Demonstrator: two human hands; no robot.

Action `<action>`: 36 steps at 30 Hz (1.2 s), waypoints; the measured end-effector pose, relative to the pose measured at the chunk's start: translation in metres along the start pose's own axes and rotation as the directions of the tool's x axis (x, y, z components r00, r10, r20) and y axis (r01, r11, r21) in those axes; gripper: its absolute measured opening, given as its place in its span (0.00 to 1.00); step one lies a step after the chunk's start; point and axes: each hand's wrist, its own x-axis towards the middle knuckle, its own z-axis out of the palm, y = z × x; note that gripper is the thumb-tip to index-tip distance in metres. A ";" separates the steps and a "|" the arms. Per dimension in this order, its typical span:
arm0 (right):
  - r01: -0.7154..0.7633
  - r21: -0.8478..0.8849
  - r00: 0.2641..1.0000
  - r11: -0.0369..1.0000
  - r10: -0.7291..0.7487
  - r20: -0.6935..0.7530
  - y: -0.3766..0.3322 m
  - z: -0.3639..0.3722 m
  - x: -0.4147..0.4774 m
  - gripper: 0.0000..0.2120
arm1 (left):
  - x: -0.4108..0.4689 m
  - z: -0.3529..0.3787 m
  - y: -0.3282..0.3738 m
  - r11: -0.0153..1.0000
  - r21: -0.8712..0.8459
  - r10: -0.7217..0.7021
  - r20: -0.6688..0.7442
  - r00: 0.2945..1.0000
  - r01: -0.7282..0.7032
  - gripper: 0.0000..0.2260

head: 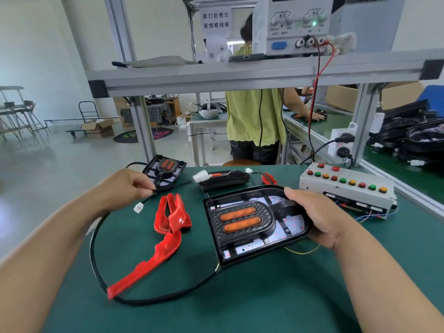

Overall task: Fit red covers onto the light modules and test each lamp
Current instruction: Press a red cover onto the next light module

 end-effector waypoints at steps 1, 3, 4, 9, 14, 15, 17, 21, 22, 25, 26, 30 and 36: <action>0.004 0.012 1.000 1.000 -0.004 -0.001 0.000 -0.004 -0.003 0.21 | -0.005 0.006 0.006 1.000 0.009 0.025 0.045 0.999 -0.025 0.11; 0.021 0.028 1.000 0.999 -0.021 -0.021 -0.002 -0.010 -0.010 0.20 | -0.012 0.021 0.015 0.996 0.033 0.078 0.113 0.990 -0.082 0.11; 0.026 0.038 0.999 0.999 -0.024 -0.035 -0.002 -0.014 -0.013 0.18 | -0.013 0.030 0.019 0.993 0.057 0.098 0.142 0.985 -0.107 0.12; 0.020 0.037 0.998 0.999 -0.018 -0.059 0.004 -0.022 -0.027 0.17 | -0.005 0.064 0.033 0.956 0.269 0.044 0.269 0.962 -0.119 0.06; -0.008 0.023 0.996 1.000 0.010 -0.094 0.014 -0.021 -0.030 0.18 | 0.010 0.076 0.071 0.920 0.331 0.127 0.249 0.960 -0.208 0.12; -0.016 0.008 0.996 1.000 0.016 -0.092 0.014 -0.021 -0.030 0.18 | 0.012 0.081 0.081 0.930 0.287 0.167 0.221 0.961 -0.228 0.12; -0.042 -0.041 0.996 0.998 0.038 -0.074 0.016 -0.022 -0.030 0.18 | 0.017 0.096 0.100 0.940 0.210 0.228 0.203 0.952 -0.270 0.10; -0.085 -0.090 0.995 0.992 0.079 -0.068 0.021 -0.024 -0.027 0.15 | 0.031 0.129 0.128 0.956 0.062 0.271 0.173 0.947 -0.285 0.09; -0.097 -0.088 0.994 0.991 0.092 -0.053 0.021 -0.023 -0.026 0.13 | 0.036 0.136 0.135 0.957 0.028 0.281 0.158 0.947 -0.289 0.09; -0.161 -0.072 0.987 0.984 0.161 0.001 0.020 -0.021 -0.025 0.17 | 0.054 0.152 0.162 0.937 -0.028 0.348 0.129 0.929 -0.347 0.09; -0.174 -0.064 0.985 0.983 0.175 0.014 0.020 -0.020 -0.025 0.18 | 0.060 0.157 0.173 0.925 -0.016 0.378 0.144 0.915 -0.380 0.10; -0.169 -0.150 0.983 0.974 0.178 0.048 0.019 -0.021 -0.026 0.20 | 0.077 0.179 0.214 0.844 0.183 0.394 0.425 0.815 -0.504 0.15; -0.192 -0.180 0.978 0.965 0.204 0.049 0.016 -0.020 -0.026 0.19 | 0.082 0.207 0.234 0.656 0.498 0.139 0.659 0.739 -0.567 0.25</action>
